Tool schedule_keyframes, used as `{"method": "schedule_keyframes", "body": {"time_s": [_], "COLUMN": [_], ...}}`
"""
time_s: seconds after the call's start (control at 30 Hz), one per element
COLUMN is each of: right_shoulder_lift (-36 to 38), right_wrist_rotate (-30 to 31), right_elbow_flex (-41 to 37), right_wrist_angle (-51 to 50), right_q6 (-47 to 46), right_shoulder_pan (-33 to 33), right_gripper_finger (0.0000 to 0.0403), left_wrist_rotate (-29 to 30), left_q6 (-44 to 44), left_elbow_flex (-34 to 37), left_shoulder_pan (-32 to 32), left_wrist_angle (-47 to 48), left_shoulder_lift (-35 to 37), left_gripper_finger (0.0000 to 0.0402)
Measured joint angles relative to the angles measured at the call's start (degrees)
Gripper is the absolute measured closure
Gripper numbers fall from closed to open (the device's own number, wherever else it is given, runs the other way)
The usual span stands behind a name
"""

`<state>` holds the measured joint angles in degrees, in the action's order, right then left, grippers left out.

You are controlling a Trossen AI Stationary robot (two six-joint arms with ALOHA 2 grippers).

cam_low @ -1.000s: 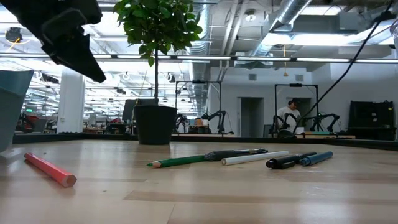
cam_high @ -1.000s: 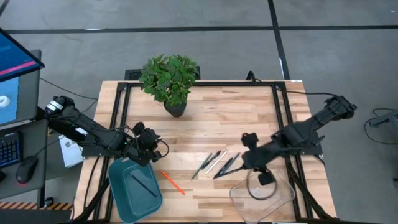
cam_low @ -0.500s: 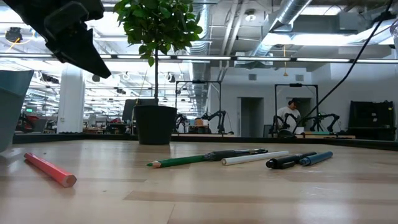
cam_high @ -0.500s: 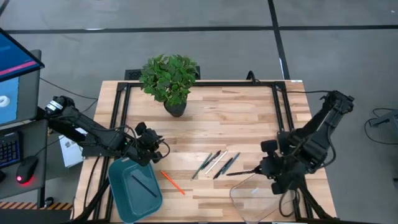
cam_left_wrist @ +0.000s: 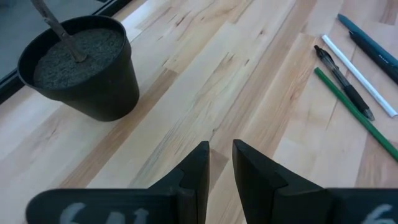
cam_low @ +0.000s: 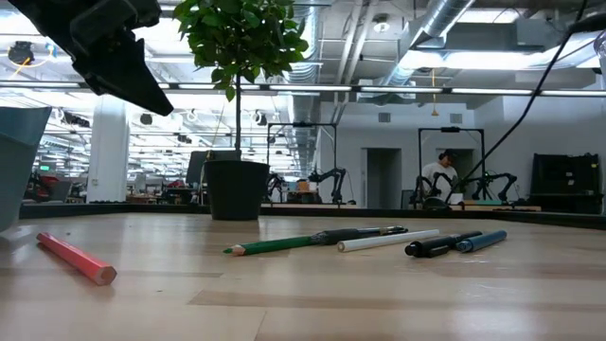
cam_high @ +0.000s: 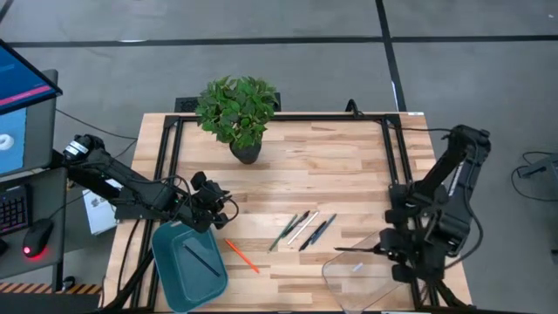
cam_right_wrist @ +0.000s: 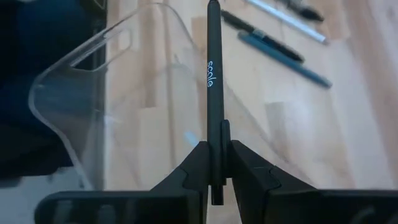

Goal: Sort pens & pencils
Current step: Put the top black pen into the transparent bin

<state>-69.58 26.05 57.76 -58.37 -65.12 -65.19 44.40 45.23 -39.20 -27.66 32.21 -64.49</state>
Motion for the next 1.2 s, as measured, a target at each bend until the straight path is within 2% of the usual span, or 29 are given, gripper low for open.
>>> {"method": "schedule_keyframes", "body": {"time_s": [0.2, 0.7, 1.0, 1.2], "right_shoulder_lift": [-0.7, -11.9, -13.3, -13.3], "right_wrist_rotate": [2.2, 2.2, 1.9, 0.5], "right_elbow_flex": [0.0, 0.0, 0.0, 0.0], "right_wrist_angle": [0.1, 0.5, 0.2, 0.2], "right_q6": [-7.7, -18.7, -26.6, -27.1], "right_shoulder_pan": [-4.2, -11.2, -11.7, -11.6], "right_gripper_finger": [0.0327, 0.0327, 0.0311, 0.0302], "left_wrist_rotate": [0.0, 0.0, -0.2, -0.6], "left_q6": [0.0, 0.3, -1.0, -1.9], "left_elbow_flex": [0.0, 0.0, 0.0, 0.0], "left_shoulder_pan": [0.0, 0.0, 0.0, 0.0], "left_wrist_angle": [0.0, -1.5, -3.9, -5.5], "left_shoulder_lift": [0.0, 0.0, 0.0, 0.0], "left_gripper_finger": [0.0339, 0.0339, 0.0339, 0.0339]}}
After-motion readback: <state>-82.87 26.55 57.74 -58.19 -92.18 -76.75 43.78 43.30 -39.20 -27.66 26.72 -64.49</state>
